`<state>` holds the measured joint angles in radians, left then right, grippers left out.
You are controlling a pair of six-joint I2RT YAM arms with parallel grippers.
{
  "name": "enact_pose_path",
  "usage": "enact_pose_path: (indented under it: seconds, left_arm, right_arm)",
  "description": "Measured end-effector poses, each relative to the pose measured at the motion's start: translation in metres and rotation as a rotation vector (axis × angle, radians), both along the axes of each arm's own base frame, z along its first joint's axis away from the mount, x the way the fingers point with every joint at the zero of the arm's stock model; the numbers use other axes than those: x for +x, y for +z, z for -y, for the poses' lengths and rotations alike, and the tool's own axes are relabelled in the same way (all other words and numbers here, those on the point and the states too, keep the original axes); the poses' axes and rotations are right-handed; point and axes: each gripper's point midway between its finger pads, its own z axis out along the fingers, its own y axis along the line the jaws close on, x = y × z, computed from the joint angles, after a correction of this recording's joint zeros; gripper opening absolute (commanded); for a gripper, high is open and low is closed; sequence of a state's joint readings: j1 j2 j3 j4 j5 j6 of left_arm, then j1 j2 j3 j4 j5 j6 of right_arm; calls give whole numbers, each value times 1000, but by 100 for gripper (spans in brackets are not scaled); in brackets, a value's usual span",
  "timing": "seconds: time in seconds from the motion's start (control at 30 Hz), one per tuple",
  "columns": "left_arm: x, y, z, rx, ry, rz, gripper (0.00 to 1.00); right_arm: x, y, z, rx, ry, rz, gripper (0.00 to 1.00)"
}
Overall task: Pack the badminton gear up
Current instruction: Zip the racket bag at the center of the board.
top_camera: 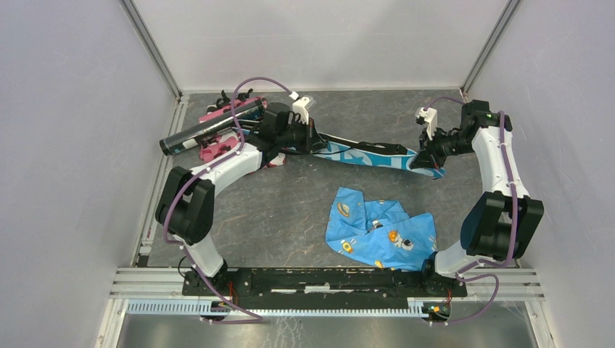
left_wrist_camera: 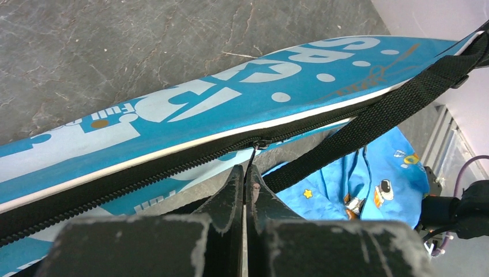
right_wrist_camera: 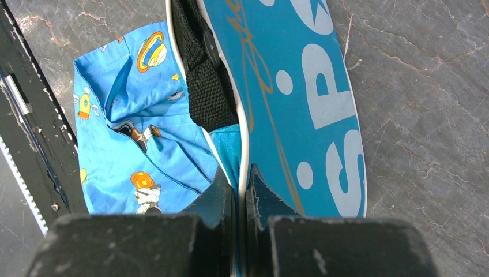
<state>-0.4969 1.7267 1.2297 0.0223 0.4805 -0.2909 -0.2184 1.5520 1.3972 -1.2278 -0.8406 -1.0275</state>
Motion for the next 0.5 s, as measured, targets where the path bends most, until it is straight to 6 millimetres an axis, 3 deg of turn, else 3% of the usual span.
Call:
enact_pose_path:
  seconds: [0.2,0.5]
  left_arm:
    - [1,-3,-3,39,13,4,2]
    - [20,-15,-33,150,126,34,2]
  right_arm:
    - [0,0,-1,0,2,1,1]
    - [0,0,2,-4,-4,-1,0]
